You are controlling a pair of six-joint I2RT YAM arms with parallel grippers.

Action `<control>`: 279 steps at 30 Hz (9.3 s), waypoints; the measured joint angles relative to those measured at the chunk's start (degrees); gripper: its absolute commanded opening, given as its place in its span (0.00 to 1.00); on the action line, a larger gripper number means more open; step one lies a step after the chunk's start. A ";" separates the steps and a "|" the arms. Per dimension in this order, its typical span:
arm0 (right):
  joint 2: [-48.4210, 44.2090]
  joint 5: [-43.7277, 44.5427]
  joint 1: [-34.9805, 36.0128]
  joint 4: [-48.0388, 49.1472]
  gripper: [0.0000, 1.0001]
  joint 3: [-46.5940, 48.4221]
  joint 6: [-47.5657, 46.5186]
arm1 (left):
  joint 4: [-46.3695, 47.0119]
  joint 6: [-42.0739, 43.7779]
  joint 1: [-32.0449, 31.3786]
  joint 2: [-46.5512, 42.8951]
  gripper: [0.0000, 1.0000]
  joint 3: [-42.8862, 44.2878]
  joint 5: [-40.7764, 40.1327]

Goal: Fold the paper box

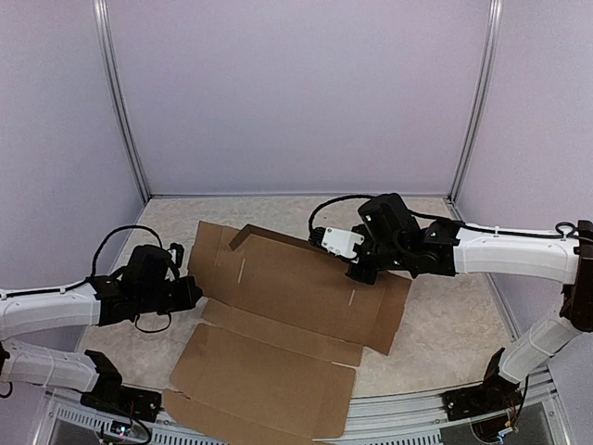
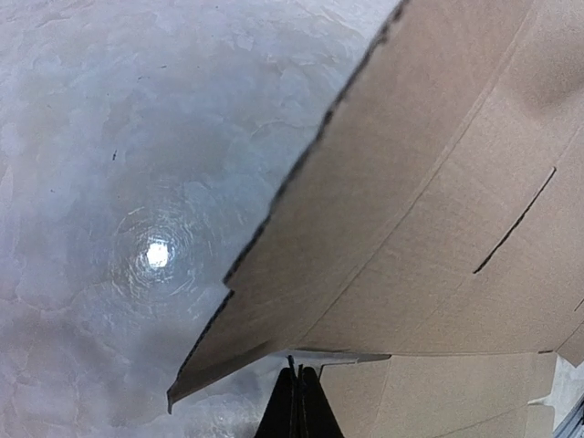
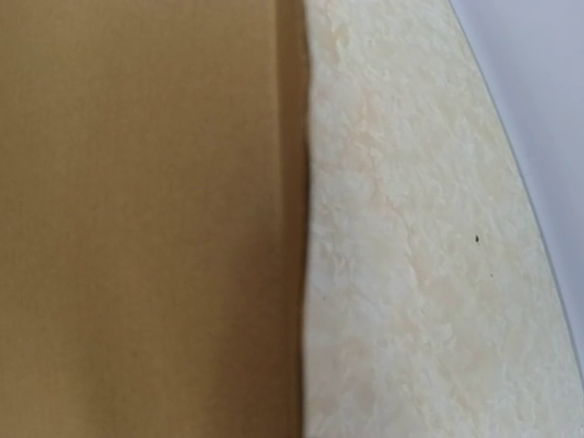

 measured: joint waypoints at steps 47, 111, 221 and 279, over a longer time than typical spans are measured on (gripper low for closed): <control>0.96 2.19 -0.07 3.80 0.00 -2.34 3.78 | 7.41 -5.49 -15.87 12.07 0.00 3.30 1.09; 1.86 15.72 9.49 59.04 0.00 -27.67 -43.71 | -4.11 5.95 6.95 -23.04 0.00 -2.51 -9.94; 7.32 33.66 22.62 68.43 0.00 -27.50 -50.62 | 11.56 13.73 -17.49 -19.65 0.45 -9.55 -1.31; 1.18 34.67 22.62 44.15 0.00 -20.37 -27.69 | 24.33 20.31 -30.88 12.02 0.38 0.39 -34.84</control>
